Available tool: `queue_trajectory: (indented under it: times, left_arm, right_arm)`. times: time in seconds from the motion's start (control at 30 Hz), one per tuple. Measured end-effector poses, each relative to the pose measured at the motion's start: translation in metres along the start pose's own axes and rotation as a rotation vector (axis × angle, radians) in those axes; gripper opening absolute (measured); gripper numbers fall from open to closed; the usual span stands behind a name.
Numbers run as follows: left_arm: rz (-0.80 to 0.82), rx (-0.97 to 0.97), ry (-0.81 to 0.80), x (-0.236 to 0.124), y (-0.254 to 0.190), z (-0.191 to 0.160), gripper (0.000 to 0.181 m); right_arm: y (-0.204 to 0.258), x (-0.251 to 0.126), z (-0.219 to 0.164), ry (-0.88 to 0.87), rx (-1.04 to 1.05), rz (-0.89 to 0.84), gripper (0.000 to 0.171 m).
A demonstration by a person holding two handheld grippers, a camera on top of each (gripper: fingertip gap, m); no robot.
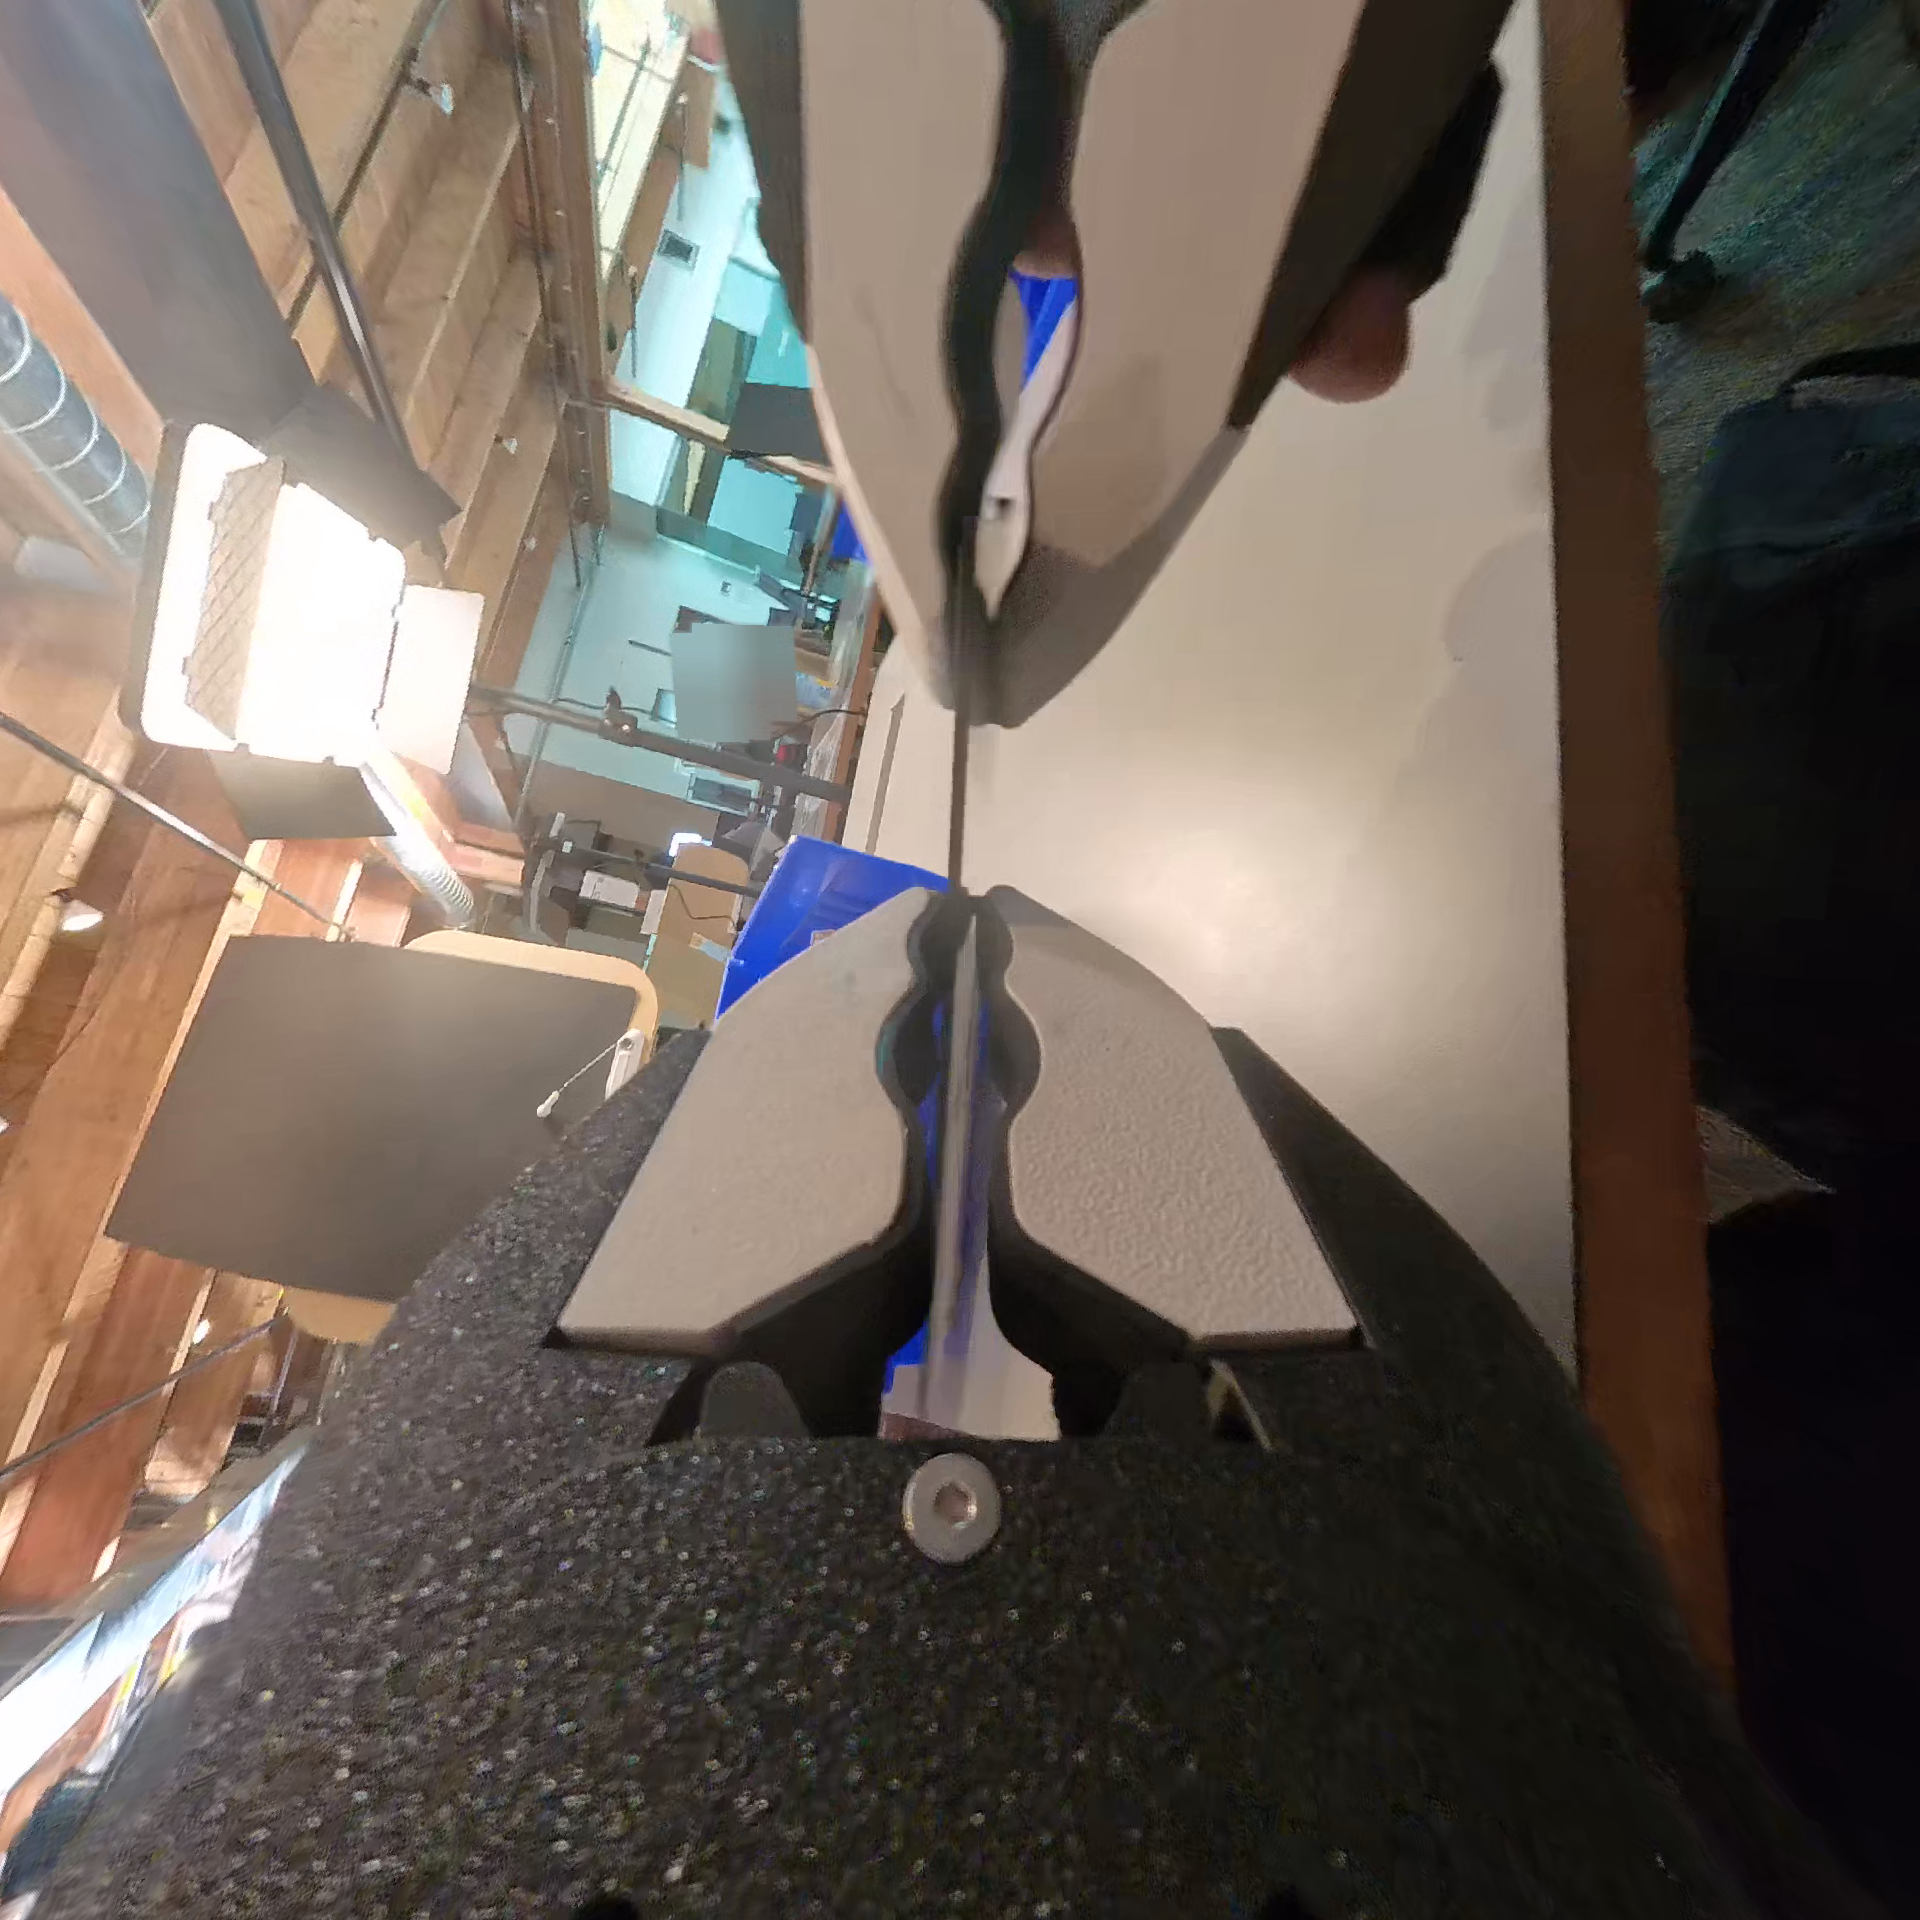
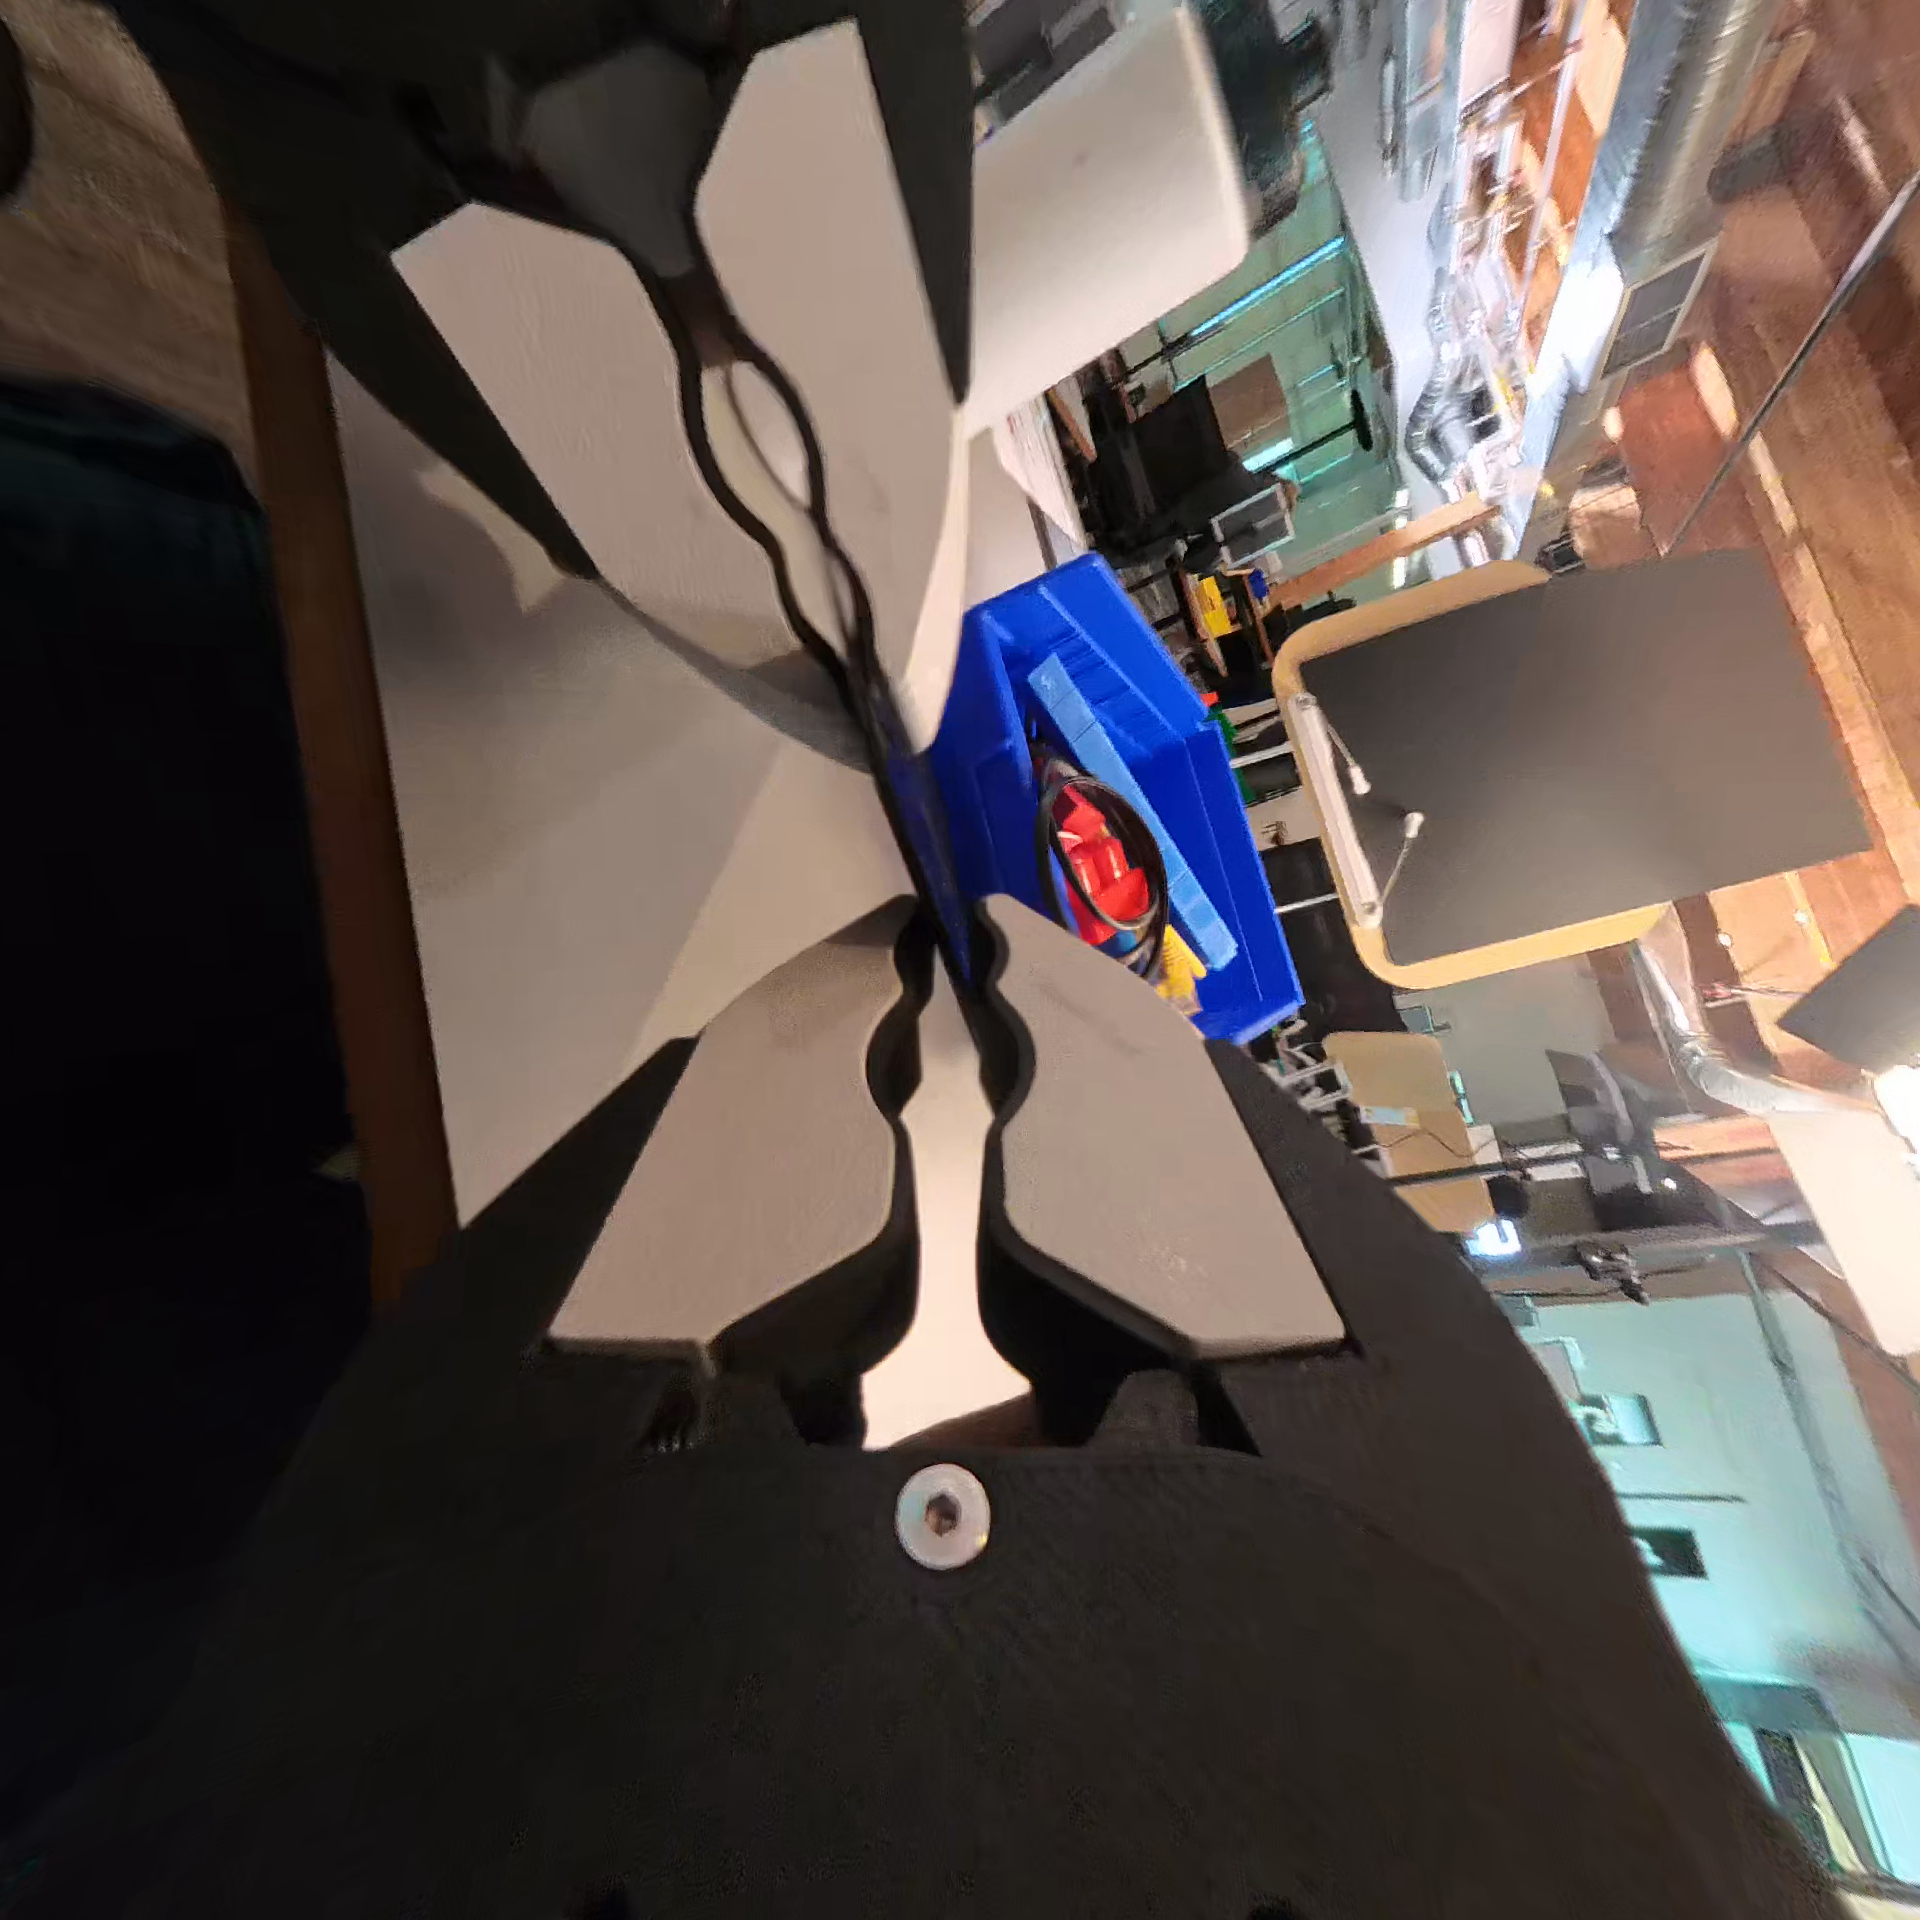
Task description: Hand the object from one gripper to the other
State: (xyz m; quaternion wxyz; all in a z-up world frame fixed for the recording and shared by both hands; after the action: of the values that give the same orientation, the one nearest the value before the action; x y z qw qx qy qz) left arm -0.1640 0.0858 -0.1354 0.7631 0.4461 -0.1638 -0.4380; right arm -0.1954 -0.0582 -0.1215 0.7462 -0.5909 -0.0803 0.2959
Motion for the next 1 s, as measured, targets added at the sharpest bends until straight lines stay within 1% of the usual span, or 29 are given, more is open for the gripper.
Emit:
queue_trajectory:
  times: [0.07, 0.13, 0.2, 0.27, 0.33, 0.43, 0.5, 0.57, 0.6, 0.67, 0.77, 0.83, 0.87, 0.93, 0.97, 1.0]
  left_arm:
    - [0.049, -0.051, -0.047, 0.0, 0.005, 0.0, 0.012]
    - [0.068, -0.152, -0.147, -0.007, 0.012, 0.003, 0.019]
    - [0.067, -0.284, -0.267, -0.016, 0.022, 0.005, 0.02]
    - [0.041, -0.435, -0.349, -0.022, 0.031, 0.004, 0.018]
    - [-0.02, -0.582, -0.379, -0.022, 0.036, 0.0, 0.015]
    - [-0.192, -0.819, -0.364, -0.015, 0.037, -0.009, 0.015]
    - [-0.296, -0.98, -0.349, -0.007, 0.035, -0.014, 0.019]
    - [-0.366, -1.154, -0.379, 0.001, 0.033, -0.016, 0.023]
    - [-0.393, -1.243, -0.4, 0.006, 0.033, -0.017, 0.032]
    - [-0.429, -1.394, -0.429, 0.014, 0.031, -0.018, 0.043]
    - [-0.494, -1.534, -0.477, 0.023, 0.027, -0.018, 0.062]
    - [-0.521, -1.616, -0.589, 0.022, 0.029, -0.016, 0.065]
    - [-0.535, -1.651, -0.666, 0.02, 0.031, -0.015, 0.057]
    - [-0.523, -1.684, -0.813, 0.013, 0.035, -0.015, 0.022]
    - [-0.511, -1.662, -0.845, 0.01, 0.036, -0.015, 0.015]
    - [-0.48, -1.615, -0.845, 0.008, 0.038, -0.015, 0.004]
  right_arm:
    - [-0.001, 0.0, -0.003, -0.021, 0.038, 0.017, 0.002]
    - [-0.005, 0.0, -0.009, -0.031, 0.095, -0.003, 0.002]
    - [-0.011, -0.003, -0.016, -0.043, 0.16, -0.026, 0.002]
    - [-0.019, -0.008, -0.022, -0.095, 0.262, -0.039, 0.002]
    - [-0.027, -0.013, -0.026, -0.167, 0.377, -0.052, 0.001]
    - [-0.037, -0.021, -0.032, -0.279, 0.536, -0.061, 0.001]
    - [-0.042, -0.024, -0.036, -0.348, 0.63, -0.065, 0.001]
    - [-0.045, -0.027, -0.037, -0.428, 0.716, -0.06, 0.002]
    - [-0.046, -0.028, -0.037, -0.469, 0.753, -0.051, 0.002]
    - [-0.047, -0.03, -0.036, -0.539, 0.812, -0.03, 0.002]
    - [-0.047, -0.03, -0.032, -0.636, 0.867, 0.007, 0.002]
    - [-0.045, -0.029, -0.03, -0.683, 0.9, 0.045, 0.002]
    - [-0.044, -0.027, -0.029, -0.698, 0.913, 0.068, 0.002]
    - [-0.04, -0.023, -0.028, -0.69, 0.929, 0.101, 0.002]
    - [-0.04, -0.02, -0.03, -0.671, 0.941, 0.102, 0.007]
    - [-0.039, -0.018, -0.032, -0.634, 0.954, 0.102, 0.012]
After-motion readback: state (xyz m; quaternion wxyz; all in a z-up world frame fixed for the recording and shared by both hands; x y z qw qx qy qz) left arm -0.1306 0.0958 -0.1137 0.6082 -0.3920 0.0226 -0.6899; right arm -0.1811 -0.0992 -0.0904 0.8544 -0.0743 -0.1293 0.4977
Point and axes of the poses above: each gripper's, where its closed fingertips meet, x out along the fingers, z out of its top, y = z × x across the jaws, the point moved 9 cm from there along -x, back along the fingers, and after that the axes turned 12 degrees about -x, right-handed, at the moved point
